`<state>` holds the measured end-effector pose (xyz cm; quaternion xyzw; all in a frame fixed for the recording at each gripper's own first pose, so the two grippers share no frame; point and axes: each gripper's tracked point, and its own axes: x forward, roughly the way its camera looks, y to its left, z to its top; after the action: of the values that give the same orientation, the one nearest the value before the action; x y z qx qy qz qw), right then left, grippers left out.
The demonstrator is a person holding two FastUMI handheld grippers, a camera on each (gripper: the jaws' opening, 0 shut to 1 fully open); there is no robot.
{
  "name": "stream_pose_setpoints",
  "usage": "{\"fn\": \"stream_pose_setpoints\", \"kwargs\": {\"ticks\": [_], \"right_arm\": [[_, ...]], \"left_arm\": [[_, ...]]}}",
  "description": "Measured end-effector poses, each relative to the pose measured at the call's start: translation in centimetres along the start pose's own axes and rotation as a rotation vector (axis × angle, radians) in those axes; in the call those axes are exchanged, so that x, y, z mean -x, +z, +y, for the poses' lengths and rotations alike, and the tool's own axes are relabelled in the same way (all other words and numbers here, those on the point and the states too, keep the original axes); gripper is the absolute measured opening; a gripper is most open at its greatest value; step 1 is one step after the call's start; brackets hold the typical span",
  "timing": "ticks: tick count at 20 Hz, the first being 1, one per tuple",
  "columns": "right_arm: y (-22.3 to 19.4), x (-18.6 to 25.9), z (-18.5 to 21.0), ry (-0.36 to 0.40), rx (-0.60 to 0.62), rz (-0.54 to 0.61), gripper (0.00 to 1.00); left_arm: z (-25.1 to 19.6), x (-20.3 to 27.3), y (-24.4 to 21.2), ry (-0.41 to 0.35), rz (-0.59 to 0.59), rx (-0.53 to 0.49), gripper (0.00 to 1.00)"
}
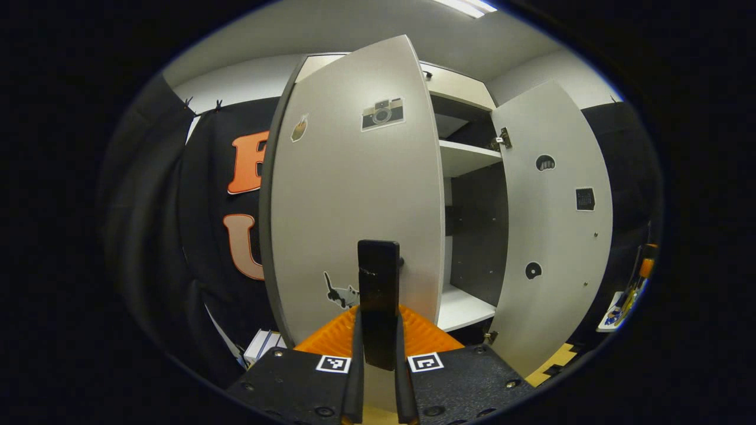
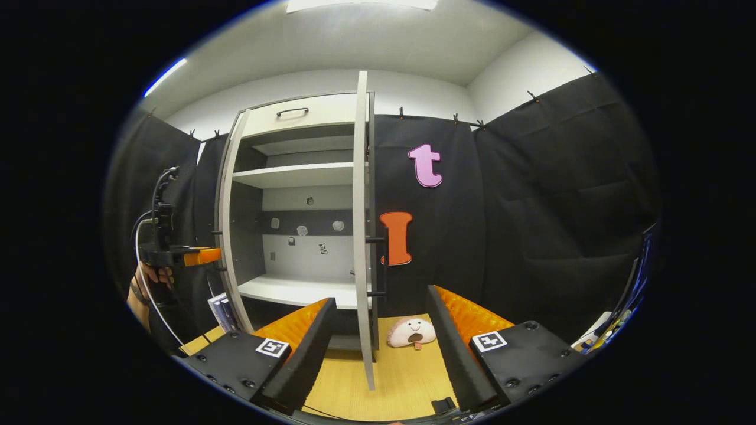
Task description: Open the right door of the double-door shoe cabinet with the right hand, and open the left door with the left hand.
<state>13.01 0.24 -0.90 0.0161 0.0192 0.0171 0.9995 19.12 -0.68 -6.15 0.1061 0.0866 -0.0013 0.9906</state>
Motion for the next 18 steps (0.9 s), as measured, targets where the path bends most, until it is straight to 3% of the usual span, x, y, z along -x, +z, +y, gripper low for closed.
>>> {"fn": "stream_pose_setpoints", "kwargs": {"ticks": [2, 3, 11, 18], "right_arm": [[0.0, -0.1, 1.4, 0.02, -0.012, -0.004, 0.94], [-0.1, -0.1, 1.9, 0.027, -0.012, -0.004, 0.97], [-0.2, -0.6, 4.0, 0.049, -0.007, -0.01, 0.97], [-0.4, -0.8, 4.9, 0.053, -0.004, -0.008, 0.97]], "left_arm": [[0.6, 0.7, 0.1, 0.012, -0.012, 0.009, 0.21], [0.8, 0.7, 0.3, 0.022, -0.02, 0.009, 0.21], [2.4, 1.2, 0.6, 0.034, -0.041, -0.008, 0.18], [5.3, 1.4, -0.1, 0.109, -0.034, -0.014, 0.14]]}}
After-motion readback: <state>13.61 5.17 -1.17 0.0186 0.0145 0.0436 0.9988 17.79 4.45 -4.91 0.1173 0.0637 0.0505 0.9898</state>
